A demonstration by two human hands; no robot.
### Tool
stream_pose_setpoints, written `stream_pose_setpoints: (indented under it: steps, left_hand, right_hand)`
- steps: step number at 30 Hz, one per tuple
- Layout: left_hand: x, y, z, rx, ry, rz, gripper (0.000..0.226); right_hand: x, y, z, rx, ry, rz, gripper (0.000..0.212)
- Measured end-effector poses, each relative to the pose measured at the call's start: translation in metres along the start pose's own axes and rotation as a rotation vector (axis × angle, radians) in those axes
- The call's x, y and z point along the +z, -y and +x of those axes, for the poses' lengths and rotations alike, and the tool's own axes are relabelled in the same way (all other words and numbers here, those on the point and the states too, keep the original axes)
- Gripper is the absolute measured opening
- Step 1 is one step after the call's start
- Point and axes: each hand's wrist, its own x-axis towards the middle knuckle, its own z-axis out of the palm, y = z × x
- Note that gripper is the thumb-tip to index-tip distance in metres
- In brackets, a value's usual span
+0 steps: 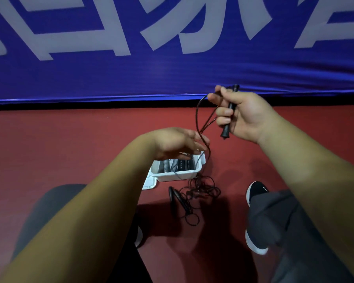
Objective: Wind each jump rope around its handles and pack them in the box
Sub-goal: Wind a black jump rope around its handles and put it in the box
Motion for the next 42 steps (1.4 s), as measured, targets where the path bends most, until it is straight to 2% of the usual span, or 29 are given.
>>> stream_pose_setpoints:
  steps: [4, 8, 10, 12, 18, 20, 23, 27, 29, 32, 36, 38, 40, 42]
  left_hand:
    - [0.006, 0.014, 0.009, -0.015, 0.041, 0.188, 0.027]
    - [0.010, 0.021, 0.014, -0.050, 0.094, 0.461, 0.027]
    - [0.008, 0.024, 0.015, -0.055, 0.074, 0.616, 0.026]
    - [0.007, 0.023, 0.015, -0.030, 0.013, 0.633, 0.021]
    - [0.004, 0.004, 0.005, 0.067, -0.028, 0.216, 0.022]
    - [0.003, -0.010, -0.003, 0.139, -0.054, 0.005, 0.018]
    - [-0.001, -0.025, -0.012, 0.225, -0.123, -0.343, 0.015]
    - [-0.010, -0.032, -0.013, 0.290, -0.224, -0.679, 0.019]
    - [-0.016, -0.033, -0.013, 0.326, -0.240, -0.847, 0.022]
    - [-0.022, -0.034, -0.014, 0.350, -0.237, -1.029, 0.020]
    - [-0.028, -0.033, -0.011, 0.375, -0.284, -1.112, 0.019]
    - [-0.031, -0.029, -0.010, 0.355, -0.305, -1.074, 0.021]
    - [-0.031, -0.025, -0.009, 0.300, -0.344, -0.882, 0.029]
    - [-0.029, -0.019, -0.005, 0.220, -0.360, -0.592, 0.042]
  right_hand:
    - [-0.008, 0.003, 0.005, -0.040, -0.032, 0.121, 0.012]
    - [-0.014, 0.009, 0.008, -0.125, -0.106, 0.235, 0.013]
    - [-0.017, 0.010, 0.009, -0.157, -0.160, 0.270, 0.013]
    - [-0.021, 0.010, 0.011, -0.154, -0.215, 0.255, 0.012]
    - [-0.035, -0.006, 0.023, 0.056, -0.396, -0.018, 0.026]
    - [-0.038, -0.012, 0.022, 0.177, -0.424, -0.201, 0.023]
    - [-0.036, -0.021, 0.015, 0.358, -0.300, -0.595, 0.029]
    - [-0.026, -0.039, 0.004, 0.522, -0.027, -0.815, 0.024]
    - [-0.024, -0.046, 0.002, 0.512, 0.079, -0.879, 0.024]
    - [-0.022, -0.052, 0.003, 0.352, 0.101, -0.854, 0.016]
    - [-0.013, -0.054, 0.003, 0.169, 0.074, -0.823, 0.011]
    - [-0.008, -0.052, 0.002, 0.103, 0.043, -0.773, 0.014]
    - [0.000, -0.045, 0.000, 0.051, 0.017, -0.670, 0.014]
    - [0.008, -0.038, -0.005, 0.009, -0.003, -0.537, 0.013]
